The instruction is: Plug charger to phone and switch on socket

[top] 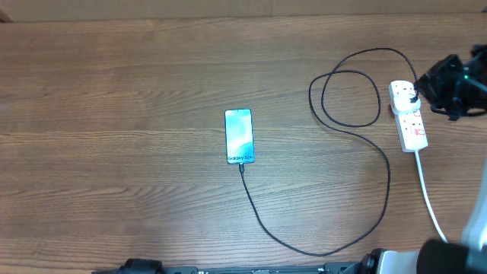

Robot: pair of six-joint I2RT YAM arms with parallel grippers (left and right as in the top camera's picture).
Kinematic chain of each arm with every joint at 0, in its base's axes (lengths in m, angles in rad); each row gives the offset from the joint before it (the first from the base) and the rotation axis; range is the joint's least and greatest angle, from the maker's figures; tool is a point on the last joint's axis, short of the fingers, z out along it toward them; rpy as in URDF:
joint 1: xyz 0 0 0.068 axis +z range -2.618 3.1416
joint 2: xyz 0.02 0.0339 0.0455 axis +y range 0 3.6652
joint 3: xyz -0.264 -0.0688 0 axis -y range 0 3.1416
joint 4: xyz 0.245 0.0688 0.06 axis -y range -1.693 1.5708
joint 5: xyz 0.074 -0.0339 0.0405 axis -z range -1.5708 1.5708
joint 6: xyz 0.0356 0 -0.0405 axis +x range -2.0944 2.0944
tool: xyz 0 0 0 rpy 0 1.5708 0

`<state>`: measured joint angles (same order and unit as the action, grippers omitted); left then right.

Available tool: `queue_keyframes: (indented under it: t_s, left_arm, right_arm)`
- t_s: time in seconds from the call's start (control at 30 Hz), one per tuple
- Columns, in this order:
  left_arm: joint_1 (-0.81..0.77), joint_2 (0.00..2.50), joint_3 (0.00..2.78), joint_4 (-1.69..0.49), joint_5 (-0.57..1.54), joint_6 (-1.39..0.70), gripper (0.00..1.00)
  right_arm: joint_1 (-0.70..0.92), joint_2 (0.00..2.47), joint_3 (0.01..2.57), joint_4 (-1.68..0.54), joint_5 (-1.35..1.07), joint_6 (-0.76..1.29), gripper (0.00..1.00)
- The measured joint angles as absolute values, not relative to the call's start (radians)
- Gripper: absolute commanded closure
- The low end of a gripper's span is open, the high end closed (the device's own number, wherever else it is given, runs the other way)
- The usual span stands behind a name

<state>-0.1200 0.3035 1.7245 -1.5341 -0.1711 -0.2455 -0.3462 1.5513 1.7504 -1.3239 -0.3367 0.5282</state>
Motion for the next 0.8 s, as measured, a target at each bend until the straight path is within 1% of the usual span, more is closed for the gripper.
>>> queue_keyframes:
  t_s: [0.17, 0.43, 0.8]
  left_arm:
    - [-0.066, 0.261, 1.721, -1.682, -0.173, -0.245, 0.00]
    - [0.015, 0.191, 1.720, -1.687, -0.173, -0.245, 0.00]
    - [0.021, 0.097, 1.720, -1.688, -0.173, -0.245, 0.00]
  right_arm:
    - [-0.348, 1.415, 1.750, -1.346, -0.378, 0.479, 0.96]
    - [-0.348, 1.346, 1.750, -1.394, -0.449, 0.429, 0.96]
    - [-0.348, 1.251, 1.750, -1.432, -0.493, 0.422, 0.96]
